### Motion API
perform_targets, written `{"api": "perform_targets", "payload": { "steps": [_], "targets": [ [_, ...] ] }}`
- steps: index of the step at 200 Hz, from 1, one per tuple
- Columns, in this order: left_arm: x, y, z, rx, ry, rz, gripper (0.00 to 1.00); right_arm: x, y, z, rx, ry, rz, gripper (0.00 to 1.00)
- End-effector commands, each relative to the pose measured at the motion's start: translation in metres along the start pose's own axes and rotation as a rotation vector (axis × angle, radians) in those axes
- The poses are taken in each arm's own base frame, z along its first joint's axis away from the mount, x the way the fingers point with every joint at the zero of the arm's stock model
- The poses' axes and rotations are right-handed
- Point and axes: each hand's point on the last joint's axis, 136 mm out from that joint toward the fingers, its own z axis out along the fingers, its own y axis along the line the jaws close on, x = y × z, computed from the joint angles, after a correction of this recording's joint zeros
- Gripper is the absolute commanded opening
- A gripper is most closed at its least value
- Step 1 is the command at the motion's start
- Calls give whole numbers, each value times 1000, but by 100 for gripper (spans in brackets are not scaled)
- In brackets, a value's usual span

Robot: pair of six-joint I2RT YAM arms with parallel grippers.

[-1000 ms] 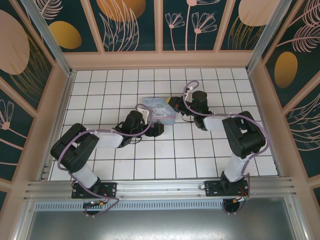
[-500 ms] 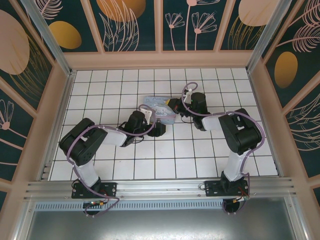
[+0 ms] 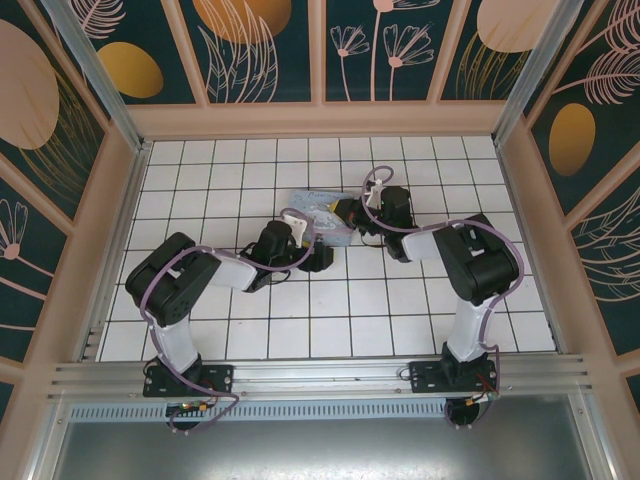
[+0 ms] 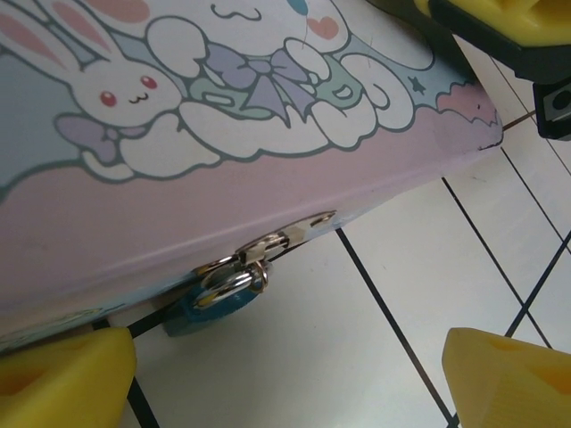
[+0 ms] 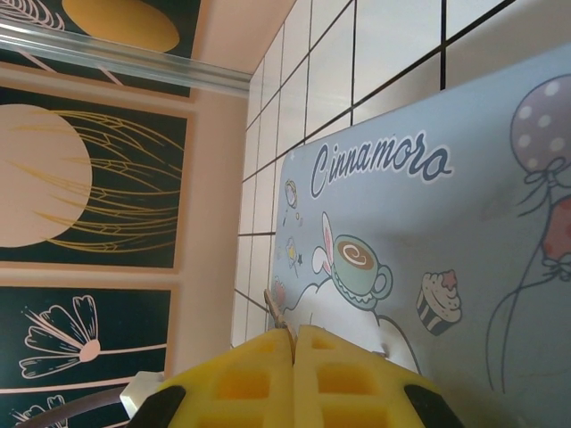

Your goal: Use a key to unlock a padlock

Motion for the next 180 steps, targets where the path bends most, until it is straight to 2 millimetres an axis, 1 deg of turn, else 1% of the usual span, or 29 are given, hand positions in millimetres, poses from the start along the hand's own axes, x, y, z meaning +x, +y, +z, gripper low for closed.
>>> {"api": "perform_targets", "payload": {
  "steps": [1,63,130,180],
  "targets": [
    [-6,-3,7,0,-14,63,89,-8,8,3,-37,-11,-16,0],
    [-6,3,15,-44,-1,115,88,-5,1,4,-29,-7,-1,0],
    [-4,-9,27,7,22,122,88,-2,-5,6,-20,-1,9,0],
    [-5,-18,32,55,24,112,87,-1,-6,6,-17,3,11,0]
  ]
}}
